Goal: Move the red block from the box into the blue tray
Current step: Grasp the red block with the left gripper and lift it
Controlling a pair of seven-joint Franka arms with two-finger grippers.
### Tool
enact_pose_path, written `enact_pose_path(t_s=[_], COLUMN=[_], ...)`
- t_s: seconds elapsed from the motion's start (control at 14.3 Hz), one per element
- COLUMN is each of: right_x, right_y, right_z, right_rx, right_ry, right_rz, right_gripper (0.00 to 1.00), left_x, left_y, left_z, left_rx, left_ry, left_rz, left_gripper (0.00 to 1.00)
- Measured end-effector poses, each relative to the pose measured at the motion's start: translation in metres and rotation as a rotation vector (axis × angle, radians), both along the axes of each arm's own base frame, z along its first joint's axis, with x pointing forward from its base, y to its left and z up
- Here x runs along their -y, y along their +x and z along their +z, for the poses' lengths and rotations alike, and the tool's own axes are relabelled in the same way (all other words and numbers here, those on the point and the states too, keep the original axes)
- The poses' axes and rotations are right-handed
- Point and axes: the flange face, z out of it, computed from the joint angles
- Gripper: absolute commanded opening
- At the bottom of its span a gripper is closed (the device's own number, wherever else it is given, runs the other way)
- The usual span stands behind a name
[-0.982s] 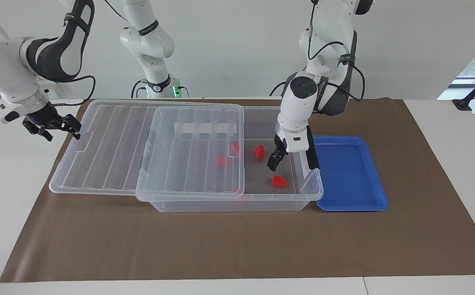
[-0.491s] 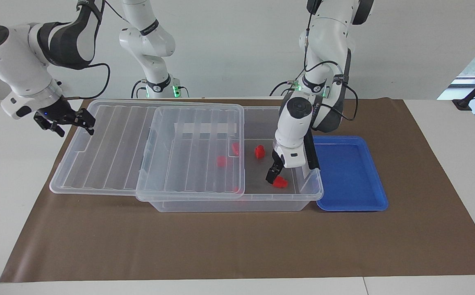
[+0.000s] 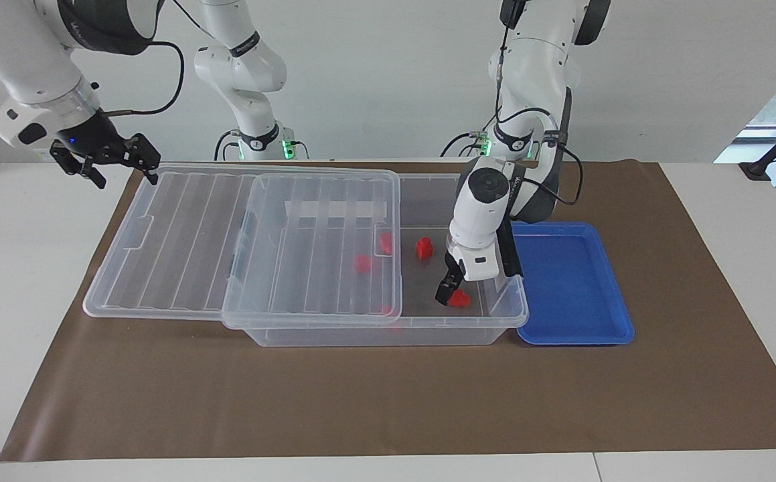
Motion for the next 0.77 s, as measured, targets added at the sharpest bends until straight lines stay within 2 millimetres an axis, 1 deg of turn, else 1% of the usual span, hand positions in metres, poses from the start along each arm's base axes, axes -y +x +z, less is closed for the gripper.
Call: enact_pose_path(t_s=[0.21,0.28,0.35,0.42,0.49,0.77], right_x=[-0.002,-0.004,-0.007,-0.011,-0.016,-0.029], right_y=[0.0,0.0,0.0,0.001,0.002,0.003], right_z=[0.0,-0.001,-0.001,-0.001,-0.001,-0.002], right_rx=[-0.008,-0.01,-0.011,-0.011,-0.012,-0.012], right_ry=[0.0,-0.001,-0.001,-0.002,-0.003,-0.005], right_rz=[-0.018,-0.026,-0.029,-0.028,-0.029,-0.017], right_gripper=[1.0,1.0,1.0,1.0,1.0,1.0], left_x=[-0.001,-0.001,-0.001,-0.001,-0.001,-0.002], left_y=[0.0,0.0,0.0,0.0,0.0,0.0], left_z=[-0.006,-0.009,-0.012,-0.014,-0.015,-0.012], left_rx=[0.003,0.005,0.005,0.004,0.004,0.006], left_ry=[0.012,0.019,0.021,0.022,0.022,0.023], left_rz=[-0.01,-0.015,-0.017,-0.018,-0.017,-0.017], left_gripper=[0.91,0.82,0.5,0.27,0.0,0.0])
